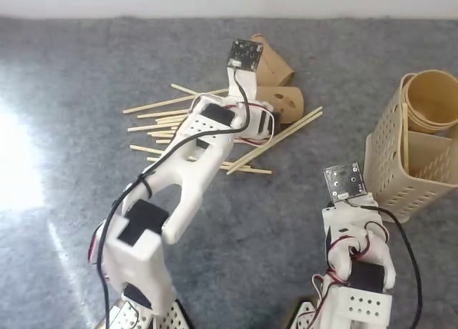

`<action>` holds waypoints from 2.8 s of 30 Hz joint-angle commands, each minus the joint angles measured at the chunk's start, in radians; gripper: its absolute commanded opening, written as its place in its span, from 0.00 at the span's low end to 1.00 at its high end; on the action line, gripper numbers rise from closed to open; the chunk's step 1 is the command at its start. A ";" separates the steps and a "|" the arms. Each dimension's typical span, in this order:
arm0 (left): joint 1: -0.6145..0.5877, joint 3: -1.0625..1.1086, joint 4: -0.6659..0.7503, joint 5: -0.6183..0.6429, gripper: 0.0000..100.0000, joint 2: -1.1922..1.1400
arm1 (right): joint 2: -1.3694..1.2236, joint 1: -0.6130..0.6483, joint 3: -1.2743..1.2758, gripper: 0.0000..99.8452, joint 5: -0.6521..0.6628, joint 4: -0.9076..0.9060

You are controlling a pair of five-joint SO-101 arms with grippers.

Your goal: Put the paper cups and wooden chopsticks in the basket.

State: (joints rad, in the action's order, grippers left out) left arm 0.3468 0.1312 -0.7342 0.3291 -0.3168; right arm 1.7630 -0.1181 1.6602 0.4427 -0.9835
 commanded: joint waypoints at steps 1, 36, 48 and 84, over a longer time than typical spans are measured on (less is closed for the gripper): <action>0.003 -0.047 0.083 0.009 0.21 -0.060 | 0.004 -0.004 -0.002 0.08 -0.005 0.018; 0.026 -0.091 -0.176 -0.232 0.01 0.287 | 0.004 -0.004 0.018 0.07 -0.003 0.047; 0.032 -0.090 -0.313 -0.324 0.01 0.586 | 0.005 -0.004 0.018 0.07 -0.003 0.047; 0.218 -0.346 -0.829 -0.496 0.01 0.908 | -0.114 -0.280 -0.859 0.15 0.216 -0.275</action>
State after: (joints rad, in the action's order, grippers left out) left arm 0.5585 -0.1327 -1.5321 -0.1634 0.5654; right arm 1.7476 -0.3191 0.8823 0.6283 -1.3011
